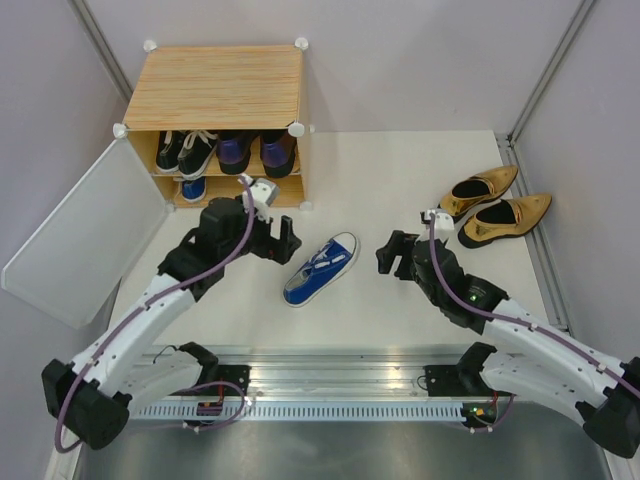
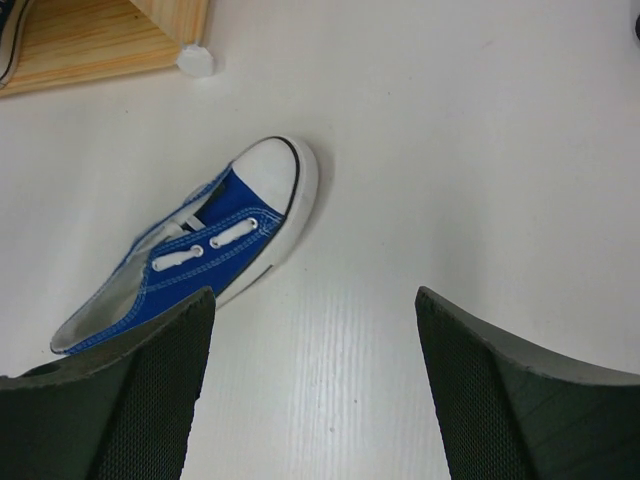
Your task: Place and organize the shoes in the shoe cabinet
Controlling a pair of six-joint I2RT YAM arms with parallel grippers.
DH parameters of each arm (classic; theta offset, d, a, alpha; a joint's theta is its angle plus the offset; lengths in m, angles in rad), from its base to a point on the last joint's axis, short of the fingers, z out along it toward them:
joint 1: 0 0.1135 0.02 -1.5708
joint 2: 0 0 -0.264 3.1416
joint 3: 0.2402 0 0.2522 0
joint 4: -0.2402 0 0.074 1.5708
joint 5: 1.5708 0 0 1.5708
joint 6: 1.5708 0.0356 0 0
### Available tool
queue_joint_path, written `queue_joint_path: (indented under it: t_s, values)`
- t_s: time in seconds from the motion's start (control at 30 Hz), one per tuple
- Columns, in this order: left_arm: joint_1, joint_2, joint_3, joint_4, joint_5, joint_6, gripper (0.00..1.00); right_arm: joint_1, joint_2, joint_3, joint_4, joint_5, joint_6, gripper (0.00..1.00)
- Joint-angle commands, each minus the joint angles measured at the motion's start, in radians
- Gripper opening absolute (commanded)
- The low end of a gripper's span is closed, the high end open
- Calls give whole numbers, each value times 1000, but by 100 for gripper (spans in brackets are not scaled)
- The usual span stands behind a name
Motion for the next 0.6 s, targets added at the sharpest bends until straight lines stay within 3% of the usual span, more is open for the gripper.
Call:
queue_joint_path:
  t_s: [0.0, 0.23, 0.57]
  values:
    - [-91, 110, 53, -66, 31, 91, 100, -31, -80, -69, -25, -19, -2, 84]
    - [-338, 277, 64, -108, -175, 121, 99, -51, -143, -119, -36, -30, -50, 84]
    - [-372, 481, 137, -112, -293, 139, 99, -59, -212, -162, -31, -22, -101, 85]
